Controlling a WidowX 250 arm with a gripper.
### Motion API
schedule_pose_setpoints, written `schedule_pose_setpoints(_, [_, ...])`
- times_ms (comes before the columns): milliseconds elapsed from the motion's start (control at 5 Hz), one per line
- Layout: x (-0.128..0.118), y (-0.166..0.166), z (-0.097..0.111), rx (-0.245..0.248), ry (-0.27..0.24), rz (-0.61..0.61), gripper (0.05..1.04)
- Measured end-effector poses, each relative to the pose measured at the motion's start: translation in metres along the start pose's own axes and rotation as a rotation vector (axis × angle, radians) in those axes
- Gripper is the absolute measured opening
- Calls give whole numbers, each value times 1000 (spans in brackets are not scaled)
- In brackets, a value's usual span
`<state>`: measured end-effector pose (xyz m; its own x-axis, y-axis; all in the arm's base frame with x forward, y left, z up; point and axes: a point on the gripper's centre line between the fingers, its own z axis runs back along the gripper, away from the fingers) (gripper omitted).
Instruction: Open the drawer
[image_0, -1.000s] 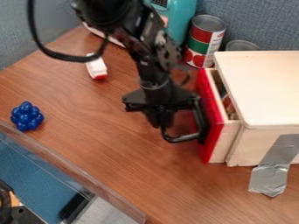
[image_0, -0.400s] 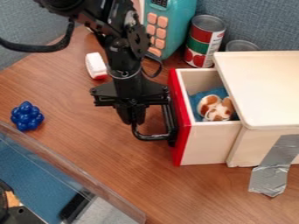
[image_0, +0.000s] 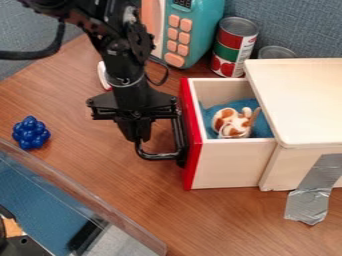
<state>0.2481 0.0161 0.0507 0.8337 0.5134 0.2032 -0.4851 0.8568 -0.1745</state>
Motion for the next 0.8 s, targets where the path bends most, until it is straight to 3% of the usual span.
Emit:
schedule_pose_setpoints(600, [-7, 13, 7, 7, 3, 16, 159])
schedule_pose_setpoints(800, [-7, 14, 13, 11, -9, -3, 214])
